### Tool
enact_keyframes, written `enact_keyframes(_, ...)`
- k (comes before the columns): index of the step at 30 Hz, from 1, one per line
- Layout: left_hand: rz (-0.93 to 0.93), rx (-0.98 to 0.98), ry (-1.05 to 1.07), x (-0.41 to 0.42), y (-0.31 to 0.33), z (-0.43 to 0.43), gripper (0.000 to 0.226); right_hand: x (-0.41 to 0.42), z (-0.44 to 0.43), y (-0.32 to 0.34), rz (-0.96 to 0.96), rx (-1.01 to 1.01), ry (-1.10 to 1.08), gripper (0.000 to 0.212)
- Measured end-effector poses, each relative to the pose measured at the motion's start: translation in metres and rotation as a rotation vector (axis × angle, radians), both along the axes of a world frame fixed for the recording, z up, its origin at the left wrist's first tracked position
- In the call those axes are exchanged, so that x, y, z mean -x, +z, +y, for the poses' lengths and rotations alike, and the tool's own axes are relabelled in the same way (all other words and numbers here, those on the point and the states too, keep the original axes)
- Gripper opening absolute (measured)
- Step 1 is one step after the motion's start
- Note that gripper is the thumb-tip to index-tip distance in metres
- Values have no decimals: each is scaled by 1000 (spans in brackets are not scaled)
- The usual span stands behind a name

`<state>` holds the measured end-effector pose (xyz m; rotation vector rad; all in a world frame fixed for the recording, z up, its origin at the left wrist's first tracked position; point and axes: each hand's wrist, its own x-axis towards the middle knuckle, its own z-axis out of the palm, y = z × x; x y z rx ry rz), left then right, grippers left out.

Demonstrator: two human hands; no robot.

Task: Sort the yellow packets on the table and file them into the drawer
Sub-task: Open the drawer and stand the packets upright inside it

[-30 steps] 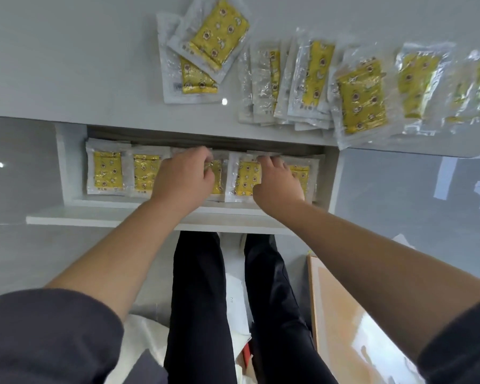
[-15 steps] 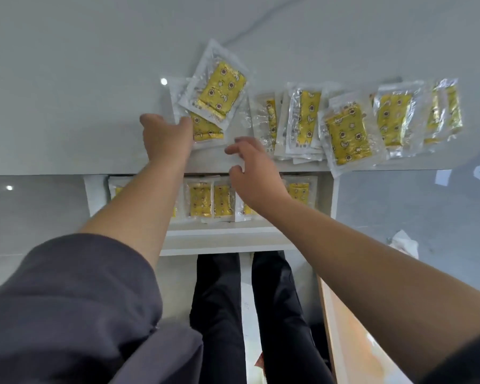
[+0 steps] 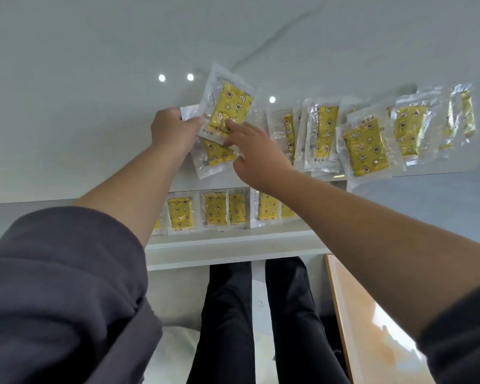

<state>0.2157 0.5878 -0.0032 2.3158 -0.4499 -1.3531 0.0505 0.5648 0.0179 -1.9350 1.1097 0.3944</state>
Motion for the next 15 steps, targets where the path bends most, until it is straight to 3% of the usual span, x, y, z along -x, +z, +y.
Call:
enact_keyframes(3,35,67,-75,-1,8,8,7,-1,2,4,-165,-107,-418,52)
enact_keyframes(6,174,138,-116,-4,25,20,18,-1,1,10,-246,-373,-816,74)
enact_keyframes(8,296,172,-105,-3,36,27,23,5,-1,16,-252,-547,-974,77)
enact_keyframes(12,487,212,-40,14,58,28,26,29,-5,33,-307,-833,-1029,34)
enact_keyframes(15,504,203,-77,37,69,23,30,60,-10,45,-308,-854,-1013,26)
